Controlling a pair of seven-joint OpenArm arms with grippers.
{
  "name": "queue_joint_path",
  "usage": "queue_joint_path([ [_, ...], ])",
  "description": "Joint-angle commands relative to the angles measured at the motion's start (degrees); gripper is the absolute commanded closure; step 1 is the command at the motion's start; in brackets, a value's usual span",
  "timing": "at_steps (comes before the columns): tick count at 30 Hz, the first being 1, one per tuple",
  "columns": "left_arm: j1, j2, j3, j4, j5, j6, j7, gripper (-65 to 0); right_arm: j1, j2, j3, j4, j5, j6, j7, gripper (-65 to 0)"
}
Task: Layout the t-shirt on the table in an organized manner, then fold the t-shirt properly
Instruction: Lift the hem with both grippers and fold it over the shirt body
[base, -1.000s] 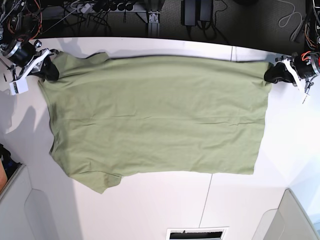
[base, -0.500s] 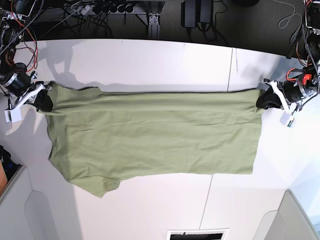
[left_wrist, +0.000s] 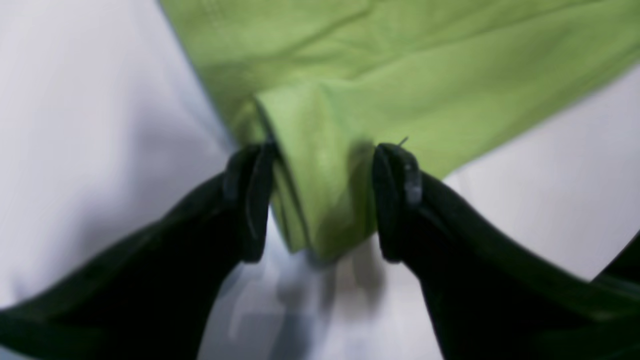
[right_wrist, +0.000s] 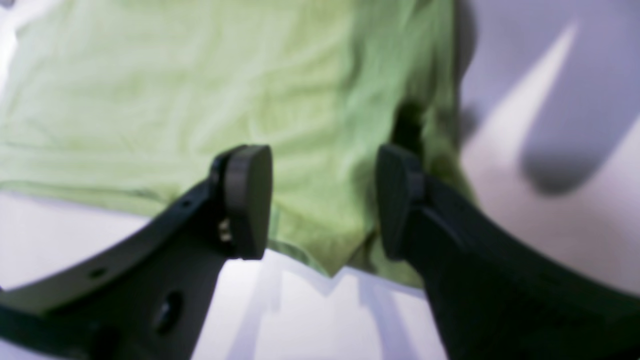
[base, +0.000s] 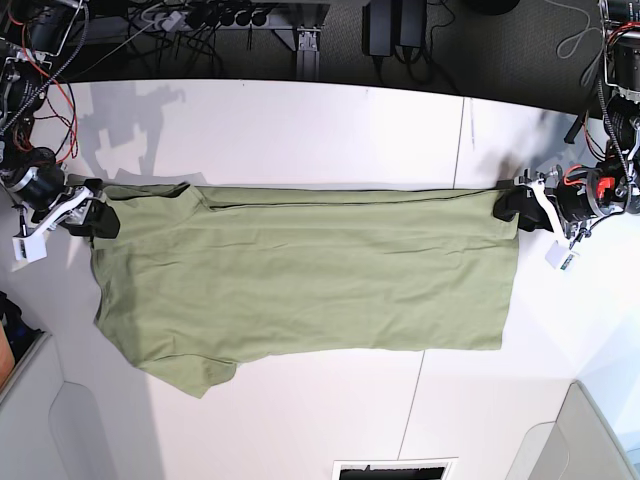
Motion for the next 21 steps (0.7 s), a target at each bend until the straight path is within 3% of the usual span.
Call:
queue_joint_path([
  [1,-0.7,-1.4,-1.6,0.7,-2.8,-0.3,0.3,-34.4,0.1,1.3,2.0,2.4,1.1,0.2,0.9,-32.7],
  [9,4.9,-1.6,-14.4,0.7,-10.1,-0.3,1.0,-34.4,-7.0,1.3,13.7,5.5,-0.1,-0.2,1.3,-32.7],
  [12,6.4,-1.4,-15.4,0.7,-10.4,-0.3,1.0,-34.4,-8.4,1.3,13.9,3.0,-2.7,-0.3,4.5,-32.8],
  [16,7.0,1.4,-15.4,0.6,-8.9,-0.3,0.8,-34.4,-8.4,1.2,13.8,-3.3,-2.9,-0.3,9.3,-32.8],
  [21,6.7,4.0,-15.3,0.0,-3.8,-0.3,-4.2,-38.3,-5.9,1.3,11.4,-8.7,-2.5,-0.2,9.7,-32.8],
])
